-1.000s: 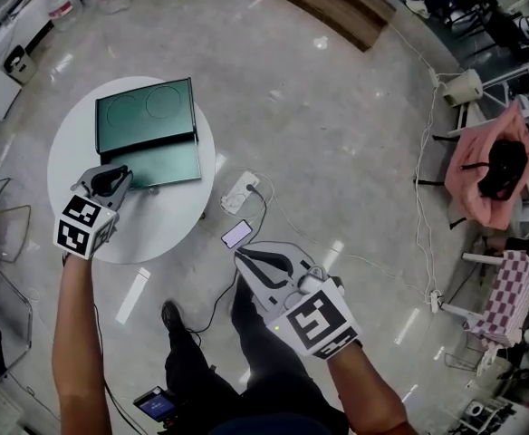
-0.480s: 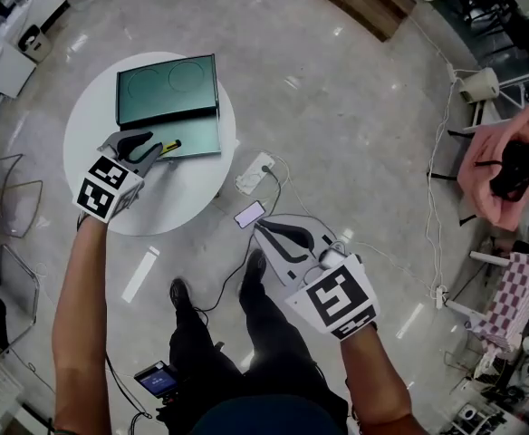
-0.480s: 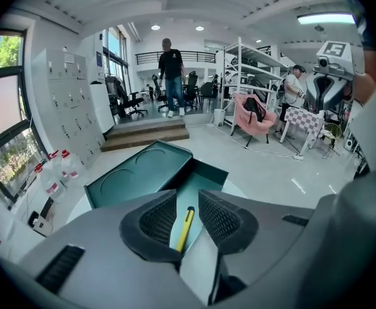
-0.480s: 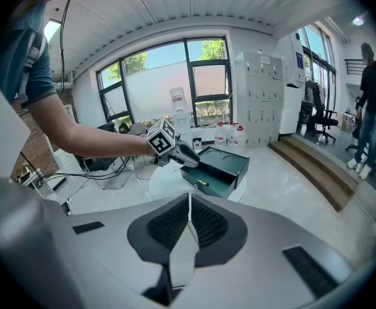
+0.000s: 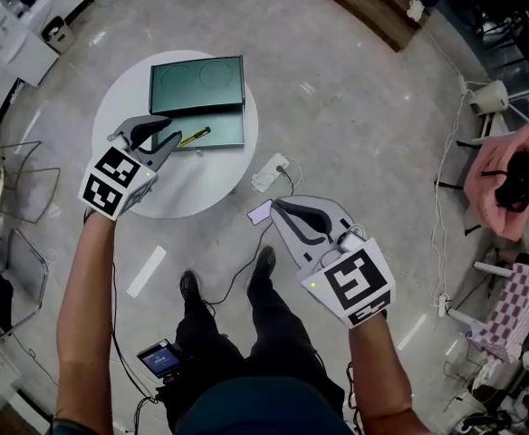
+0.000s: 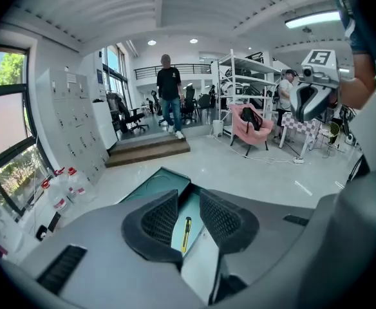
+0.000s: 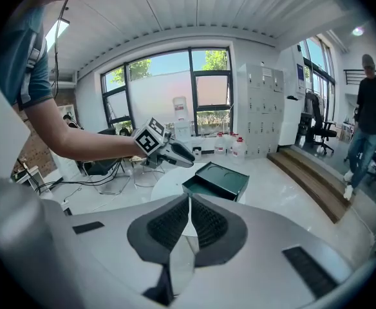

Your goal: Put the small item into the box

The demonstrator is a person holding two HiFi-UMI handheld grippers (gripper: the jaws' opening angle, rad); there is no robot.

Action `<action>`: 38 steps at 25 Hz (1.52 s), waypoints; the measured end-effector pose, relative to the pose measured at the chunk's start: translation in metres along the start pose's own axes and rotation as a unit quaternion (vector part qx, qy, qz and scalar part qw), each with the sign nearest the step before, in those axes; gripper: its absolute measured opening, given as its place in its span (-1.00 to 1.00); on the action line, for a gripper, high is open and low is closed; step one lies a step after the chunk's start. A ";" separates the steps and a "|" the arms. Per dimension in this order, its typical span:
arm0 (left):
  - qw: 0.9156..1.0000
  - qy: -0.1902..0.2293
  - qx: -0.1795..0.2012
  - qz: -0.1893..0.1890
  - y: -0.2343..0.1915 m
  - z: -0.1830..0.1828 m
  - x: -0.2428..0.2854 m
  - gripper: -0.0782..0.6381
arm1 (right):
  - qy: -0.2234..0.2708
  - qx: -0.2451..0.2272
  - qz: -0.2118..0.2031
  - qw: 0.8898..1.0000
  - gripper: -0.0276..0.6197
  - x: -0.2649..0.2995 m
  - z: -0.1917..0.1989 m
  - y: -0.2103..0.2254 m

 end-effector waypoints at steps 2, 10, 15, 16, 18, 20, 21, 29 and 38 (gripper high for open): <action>1.000 0.021 0.004 -0.009 0.000 -0.020 -0.034 -0.50 | 0.015 -0.002 0.003 1.000 -0.79 -0.011 -0.020 -0.009; 0.992 0.119 0.016 -0.046 0.003 -0.107 -0.192 -0.70 | 0.077 -0.032 0.019 0.996 -0.79 -0.063 -0.110 -0.059; 0.983 0.177 0.016 -0.056 0.022 -0.155 -0.288 -0.73 | 0.108 -0.058 0.032 0.992 -0.79 -0.101 -0.155 -0.103; 0.981 0.182 0.017 -0.058 0.029 -0.164 -0.307 -0.73 | 0.113 -0.061 0.035 0.991 -0.79 -0.111 -0.163 -0.113; 0.979 0.192 0.021 -0.063 0.041 -0.181 -0.341 -0.73 | 0.125 -0.070 0.040 0.989 -0.79 -0.132 -0.179 -0.130; 0.977 0.201 0.031 -0.068 0.055 -0.196 -0.373 -0.73 | 0.138 -0.078 0.045 0.986 -0.80 -0.151 -0.194 -0.146; 0.975 0.207 0.037 -0.070 0.061 -0.202 -0.388 -0.73 | 0.145 -0.082 0.047 0.985 -0.79 -0.160 -0.201 -0.155; 0.966 0.232 0.067 -0.088 0.101 -0.224 -0.491 -0.73 | 0.184 -0.117 0.068 0.974 -0.80 -0.218 -0.254 -0.217; 0.964 0.234 0.083 -0.090 0.148 -0.235 -0.565 -0.73 | 0.197 -0.147 0.082 0.966 -0.80 -0.280 -0.285 -0.275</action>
Point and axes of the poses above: the fingertips, and each gripper's own axes: x forward along the fingers, y to its right, z out of its underside, the point moved 4 cm from there along -x, backward along the fingers, and after that the axes turned 6 degrees about x, right-handed, at the moved point
